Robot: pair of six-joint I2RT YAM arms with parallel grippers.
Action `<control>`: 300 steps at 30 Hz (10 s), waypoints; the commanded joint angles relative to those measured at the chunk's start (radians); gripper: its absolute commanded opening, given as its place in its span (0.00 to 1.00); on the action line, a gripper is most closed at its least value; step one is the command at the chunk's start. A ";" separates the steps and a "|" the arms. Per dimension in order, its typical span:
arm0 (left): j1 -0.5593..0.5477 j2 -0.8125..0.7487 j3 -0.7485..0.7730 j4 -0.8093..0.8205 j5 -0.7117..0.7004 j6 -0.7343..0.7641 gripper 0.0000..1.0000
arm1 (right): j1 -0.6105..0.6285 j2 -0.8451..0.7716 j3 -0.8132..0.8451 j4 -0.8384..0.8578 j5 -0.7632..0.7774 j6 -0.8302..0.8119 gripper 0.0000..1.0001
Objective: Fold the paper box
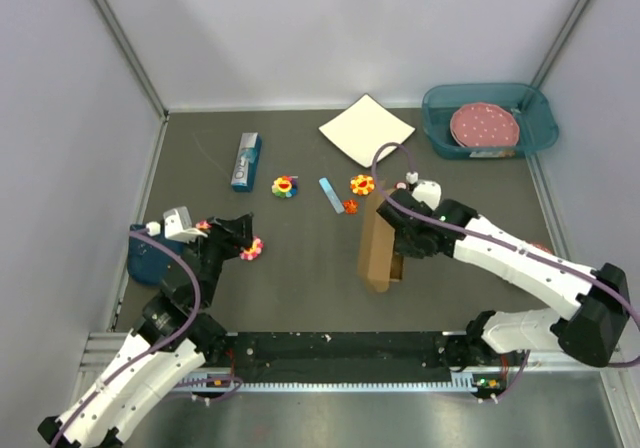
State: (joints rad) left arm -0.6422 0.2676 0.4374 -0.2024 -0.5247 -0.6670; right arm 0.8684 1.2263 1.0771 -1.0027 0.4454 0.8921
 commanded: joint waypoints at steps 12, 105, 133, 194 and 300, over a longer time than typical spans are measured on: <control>0.004 0.061 -0.054 0.081 0.343 0.072 0.71 | 0.001 0.043 -0.231 0.117 -0.286 0.861 0.00; -0.269 0.676 0.038 0.564 0.408 0.093 0.41 | 0.268 -0.303 -0.262 0.197 0.265 0.318 0.31; -0.134 0.716 0.112 0.356 0.305 0.112 0.50 | -0.404 -0.107 -0.241 0.788 -0.023 -0.189 0.61; -0.102 0.883 0.233 0.402 0.396 0.116 0.53 | -0.442 0.474 0.110 0.733 -0.070 -0.417 0.17; -0.139 0.829 -0.002 0.558 0.611 0.020 0.51 | 0.222 0.059 -0.059 0.541 0.383 -0.650 0.53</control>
State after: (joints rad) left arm -0.7780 1.0893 0.4294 0.2932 0.0654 -0.6373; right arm 1.0798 1.2724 0.9527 -0.4580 0.7982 0.2249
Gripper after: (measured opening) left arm 0.513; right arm 0.513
